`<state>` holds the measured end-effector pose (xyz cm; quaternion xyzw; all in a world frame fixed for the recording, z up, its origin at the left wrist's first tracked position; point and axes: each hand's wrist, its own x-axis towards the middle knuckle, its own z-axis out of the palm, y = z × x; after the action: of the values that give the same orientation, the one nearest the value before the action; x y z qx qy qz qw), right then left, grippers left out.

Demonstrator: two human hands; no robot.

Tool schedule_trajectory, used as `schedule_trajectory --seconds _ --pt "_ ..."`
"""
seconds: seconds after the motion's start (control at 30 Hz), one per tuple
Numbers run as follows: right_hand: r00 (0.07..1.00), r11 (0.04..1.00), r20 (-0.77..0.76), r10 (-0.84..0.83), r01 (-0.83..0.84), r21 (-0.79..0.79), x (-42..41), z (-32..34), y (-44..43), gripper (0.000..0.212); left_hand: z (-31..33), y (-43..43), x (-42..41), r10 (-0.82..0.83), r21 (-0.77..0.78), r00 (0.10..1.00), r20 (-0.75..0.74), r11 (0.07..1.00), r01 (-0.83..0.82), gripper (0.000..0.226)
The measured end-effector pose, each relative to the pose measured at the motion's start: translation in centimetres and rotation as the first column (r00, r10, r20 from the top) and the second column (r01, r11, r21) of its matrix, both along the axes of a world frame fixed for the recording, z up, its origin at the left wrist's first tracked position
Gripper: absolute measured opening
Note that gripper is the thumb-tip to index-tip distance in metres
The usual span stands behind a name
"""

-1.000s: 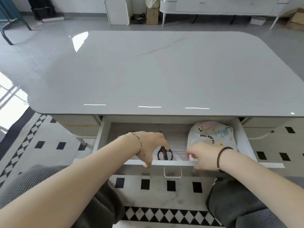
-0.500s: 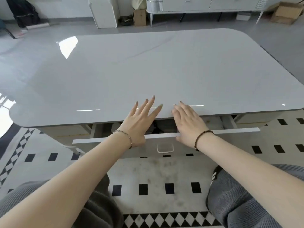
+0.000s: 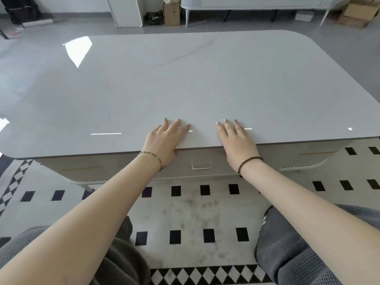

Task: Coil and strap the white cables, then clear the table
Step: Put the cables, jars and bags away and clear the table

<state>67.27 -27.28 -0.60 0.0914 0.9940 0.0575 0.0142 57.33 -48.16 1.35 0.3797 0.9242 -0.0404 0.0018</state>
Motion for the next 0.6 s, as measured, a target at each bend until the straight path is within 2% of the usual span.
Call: schedule_trajectory --seconds 0.2,0.6 --pt "0.993 0.999 -0.117 0.019 -0.023 -0.033 -0.4 -1.4 0.4 0.079 -1.9 0.8 -0.3 -0.008 -0.036 0.996 -0.094 0.999 0.004 0.096" --pt "0.988 1.000 -0.157 0.003 -0.008 -0.028 -0.5 -2.0 0.1 0.076 -2.8 1.3 -0.3 0.025 0.027 0.998 -0.054 0.999 -0.024 0.099"
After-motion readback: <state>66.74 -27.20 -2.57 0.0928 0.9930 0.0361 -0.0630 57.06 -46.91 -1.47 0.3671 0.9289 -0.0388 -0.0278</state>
